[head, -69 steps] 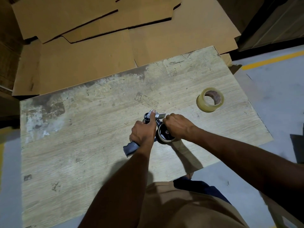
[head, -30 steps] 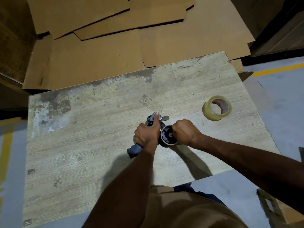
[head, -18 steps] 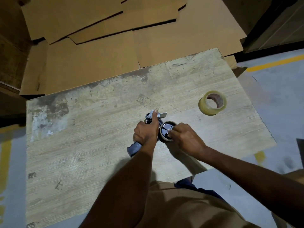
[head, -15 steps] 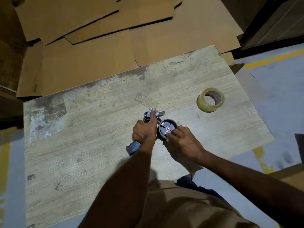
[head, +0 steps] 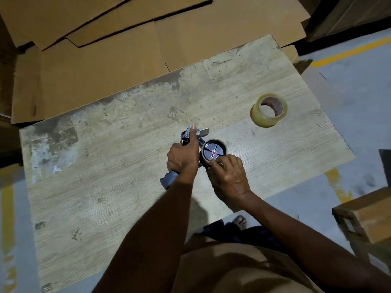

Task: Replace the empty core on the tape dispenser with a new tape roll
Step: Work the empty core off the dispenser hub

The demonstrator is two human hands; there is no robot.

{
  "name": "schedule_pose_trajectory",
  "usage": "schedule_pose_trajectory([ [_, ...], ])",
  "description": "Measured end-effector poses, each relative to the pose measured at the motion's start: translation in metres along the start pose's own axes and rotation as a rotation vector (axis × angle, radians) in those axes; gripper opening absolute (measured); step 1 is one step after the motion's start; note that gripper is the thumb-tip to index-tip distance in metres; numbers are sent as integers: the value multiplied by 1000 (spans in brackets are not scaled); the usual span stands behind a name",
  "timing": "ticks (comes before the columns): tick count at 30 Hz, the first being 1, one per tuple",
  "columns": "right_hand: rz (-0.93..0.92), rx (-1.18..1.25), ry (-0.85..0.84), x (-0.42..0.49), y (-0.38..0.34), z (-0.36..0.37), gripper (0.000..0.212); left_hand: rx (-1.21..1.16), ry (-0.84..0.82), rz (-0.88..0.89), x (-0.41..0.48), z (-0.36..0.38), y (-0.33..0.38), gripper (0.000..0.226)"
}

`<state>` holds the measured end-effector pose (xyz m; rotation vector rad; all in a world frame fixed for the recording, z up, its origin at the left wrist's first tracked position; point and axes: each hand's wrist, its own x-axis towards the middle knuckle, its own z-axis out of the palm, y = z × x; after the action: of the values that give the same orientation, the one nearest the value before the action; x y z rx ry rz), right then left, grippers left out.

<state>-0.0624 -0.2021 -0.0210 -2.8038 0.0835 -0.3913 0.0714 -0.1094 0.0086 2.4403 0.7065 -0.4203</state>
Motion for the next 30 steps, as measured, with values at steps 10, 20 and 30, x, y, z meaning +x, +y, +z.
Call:
schedule_pose_trajectory([
  [10, 68, 99, 88, 8, -4, 4, 20, 0, 35, 4, 0, 5, 0, 106],
  [20, -104, 191, -20, 6, 23, -11, 26, -7, 57, 45, -1, 8, 0, 102],
  [30, -284, 153, 15, 18, 40, -13, 11, -18, 48, 42, 3, 7, 0, 102],
])
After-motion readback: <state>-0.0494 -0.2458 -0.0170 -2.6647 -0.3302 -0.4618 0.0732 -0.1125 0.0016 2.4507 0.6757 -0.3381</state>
